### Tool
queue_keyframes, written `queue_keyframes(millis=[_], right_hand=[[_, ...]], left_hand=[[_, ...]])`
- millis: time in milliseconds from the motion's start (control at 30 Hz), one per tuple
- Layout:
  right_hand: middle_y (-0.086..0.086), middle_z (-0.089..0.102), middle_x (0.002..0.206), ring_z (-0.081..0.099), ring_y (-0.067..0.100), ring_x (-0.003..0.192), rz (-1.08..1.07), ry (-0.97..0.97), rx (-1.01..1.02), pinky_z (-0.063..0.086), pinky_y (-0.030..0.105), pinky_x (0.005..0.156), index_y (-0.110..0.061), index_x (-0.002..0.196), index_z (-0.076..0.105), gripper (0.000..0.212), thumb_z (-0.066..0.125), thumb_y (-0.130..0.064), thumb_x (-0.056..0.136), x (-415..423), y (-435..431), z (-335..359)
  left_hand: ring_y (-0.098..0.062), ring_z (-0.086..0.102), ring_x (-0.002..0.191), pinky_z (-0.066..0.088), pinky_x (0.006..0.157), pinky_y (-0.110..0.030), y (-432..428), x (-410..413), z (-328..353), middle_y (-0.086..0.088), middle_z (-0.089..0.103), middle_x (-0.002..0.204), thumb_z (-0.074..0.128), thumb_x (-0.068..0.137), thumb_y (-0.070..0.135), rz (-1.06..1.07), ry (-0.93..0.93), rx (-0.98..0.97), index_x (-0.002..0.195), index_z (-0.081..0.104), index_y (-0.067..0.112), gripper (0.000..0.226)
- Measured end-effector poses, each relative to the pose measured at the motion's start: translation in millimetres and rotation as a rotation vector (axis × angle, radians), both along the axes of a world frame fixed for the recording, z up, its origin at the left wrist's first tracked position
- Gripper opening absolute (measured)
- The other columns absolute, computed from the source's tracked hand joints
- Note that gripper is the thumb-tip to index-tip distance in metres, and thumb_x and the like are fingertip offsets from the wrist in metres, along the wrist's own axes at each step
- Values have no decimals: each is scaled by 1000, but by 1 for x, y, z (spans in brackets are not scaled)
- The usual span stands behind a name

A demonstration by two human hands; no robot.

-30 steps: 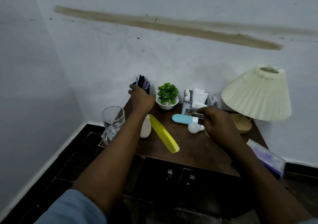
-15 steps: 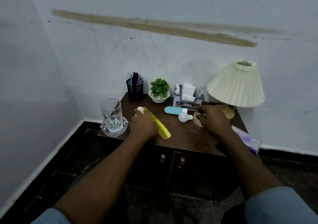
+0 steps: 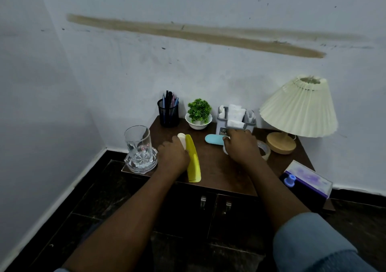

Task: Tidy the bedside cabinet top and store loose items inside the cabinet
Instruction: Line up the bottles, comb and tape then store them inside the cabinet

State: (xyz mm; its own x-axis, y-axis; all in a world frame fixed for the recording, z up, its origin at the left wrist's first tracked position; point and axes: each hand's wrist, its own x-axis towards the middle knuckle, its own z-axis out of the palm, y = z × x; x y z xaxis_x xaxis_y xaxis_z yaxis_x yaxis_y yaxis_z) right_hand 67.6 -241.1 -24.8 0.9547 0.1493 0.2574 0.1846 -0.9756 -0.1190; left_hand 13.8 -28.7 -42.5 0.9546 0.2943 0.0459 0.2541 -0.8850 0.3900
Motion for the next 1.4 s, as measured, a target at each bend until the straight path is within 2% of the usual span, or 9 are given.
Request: queue_keyframes(millis=[233, 433, 633, 733, 800, 1000, 1133, 1267, 1400], right_hand=[[14, 57, 136, 51, 35, 125, -71, 117, -23, 43, 54, 104, -18, 137, 57, 45, 56, -35, 95, 18, 17, -8], [13, 59, 134, 51, 36, 124, -31, 164, -13, 36, 54, 105, -19, 136, 48, 51, 63, -34, 90, 23, 19, -15], [9, 60, 131, 56, 29, 118, 119, -3, 557, 46, 43, 94, -17, 140, 49, 58, 73, -27, 88, 14, 6, -3], [0, 66, 116, 66, 12, 101, 159, 26, 825, 50, 23, 74, -20, 126, 55, 49, 80, -25, 84, -3, -17, 10], [-8, 69, 116, 67, 3, 101, 196, 137, 892, 54, 22, 79, -24, 127, 57, 55, 85, -25, 79, -20, -40, 13], [-6, 69, 110, 68, 13, 101, 224, 370, 697, 59, 37, 87, -33, 113, 63, 61, 96, -30, 62, -50, -80, 5], [-15, 67, 111, 65, 7, 102, 176, 375, 627, 54, 28, 84, -33, 124, 59, 69, 92, -42, 63, -60, -73, -15], [-21, 62, 107, 61, 2, 98, 189, 264, 608, 46, 19, 75, -37, 124, 56, 66, 89, -44, 68, -59, -61, -17], [-9, 66, 120, 62, 11, 105, 174, 229, 569, 52, 29, 83, -26, 135, 57, 73, 88, -42, 72, -54, -55, -18]], left_hand=[[-46, 54, 115, 45, 93, -47, 3, 9, 0, -22, 50, 128, 63, 82, 13, -12, -116, -127, 133, 37, 7, 58], [-37, 57, 112, 46, 89, -42, 7, 17, 9, -16, 53, 124, 66, 83, 8, -20, -270, -281, 129, 51, 11, 48], [-11, 64, 94, 53, 77, -18, -3, 15, 20, 10, 65, 106, 73, 80, 7, -207, -418, -672, 114, 59, 28, 42], [-6, 66, 100, 54, 84, -24, -14, 14, 19, 7, 67, 115, 73, 86, 8, -389, -331, -764, 129, 50, 34, 55], [-3, 65, 100, 56, 87, -30, -22, 12, 16, 10, 65, 117, 71, 89, 12, -505, -292, -646, 139, 42, 39, 64], [-13, 65, 104, 58, 89, -41, -42, 15, 13, 10, 61, 118, 70, 86, 5, -672, -175, -565, 145, 38, 41, 76], [-9, 60, 118, 56, 96, -32, -42, 18, 8, 12, 57, 135, 78, 79, 6, -686, -112, -541, 143, 41, 41, 81], [-1, 60, 114, 55, 91, -20, -42, 16, 8, 19, 58, 127, 80, 78, 5, -687, -94, -570, 139, 41, 45, 82], [13, 58, 109, 53, 86, -11, -40, 11, 9, 22, 58, 125, 81, 79, 5, -680, -87, -595, 141, 42, 43, 82]])
